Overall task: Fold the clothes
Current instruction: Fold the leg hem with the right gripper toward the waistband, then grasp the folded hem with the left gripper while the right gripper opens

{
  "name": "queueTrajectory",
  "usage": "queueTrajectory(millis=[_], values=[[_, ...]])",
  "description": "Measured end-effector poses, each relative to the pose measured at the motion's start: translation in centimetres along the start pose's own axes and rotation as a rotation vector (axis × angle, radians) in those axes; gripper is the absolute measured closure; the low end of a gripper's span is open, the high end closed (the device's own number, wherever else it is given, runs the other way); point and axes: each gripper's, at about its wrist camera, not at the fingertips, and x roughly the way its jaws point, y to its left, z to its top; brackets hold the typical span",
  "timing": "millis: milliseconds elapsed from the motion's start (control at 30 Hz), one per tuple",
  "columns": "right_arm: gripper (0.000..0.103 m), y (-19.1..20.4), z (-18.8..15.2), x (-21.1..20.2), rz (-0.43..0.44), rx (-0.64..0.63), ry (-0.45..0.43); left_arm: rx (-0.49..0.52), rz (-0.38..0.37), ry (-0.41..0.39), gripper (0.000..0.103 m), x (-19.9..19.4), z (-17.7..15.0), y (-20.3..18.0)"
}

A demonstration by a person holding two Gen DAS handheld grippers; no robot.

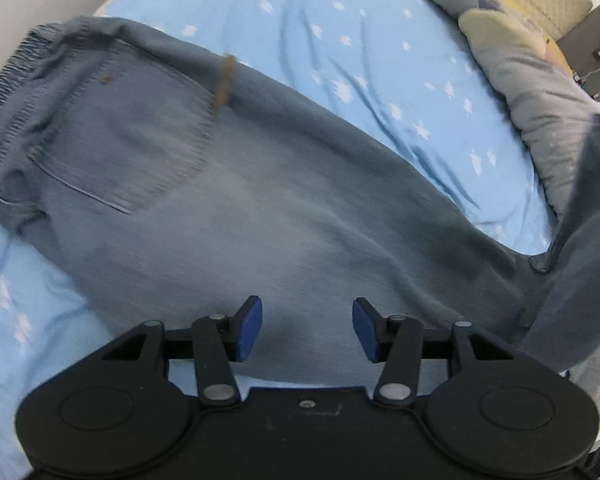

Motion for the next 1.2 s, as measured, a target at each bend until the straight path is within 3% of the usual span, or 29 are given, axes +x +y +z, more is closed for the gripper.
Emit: queueTrajectory(millis=[300, 500, 667, 867, 1000, 1200], values=[[0.089, 8.1, -9.5, 7.3, 0.056, -0.231, 0.19, -0.09, 0.012, -0.046, 0.056, -3.3, -0.3, 9.7], [0.087, 9.9, -12.3, 11.1, 0.018, -0.308, 0.327, -0.142, -0.03, -0.046, 0.056, -4.4, -0.4, 12.5], [0.076, 9.2, -11.0, 10.2, 0.054, -0.344, 0.378, -0.176, -0.128, -0.041, 0.053, -4.0, 0.1, 11.5], [0.053, 7.2, -8.9, 6.5, 0.218, -0.335, 0.414, -0.167, -0.218, -0.026, 0.053, -1.7, 1.5, 7.8], [0.053, 5.1, -7.6, 5.5, 0.225, -0.301, 0.421, -0.147, -0.236, -0.006, 0.053, 0.6, 2.8, 5.1], [0.06, 3.9, -7.5, 8.6, 0.192, -0.277, 0.499, -0.08, -0.236, 0.047, 0.06, 5.1, 4.7, 1.9]])
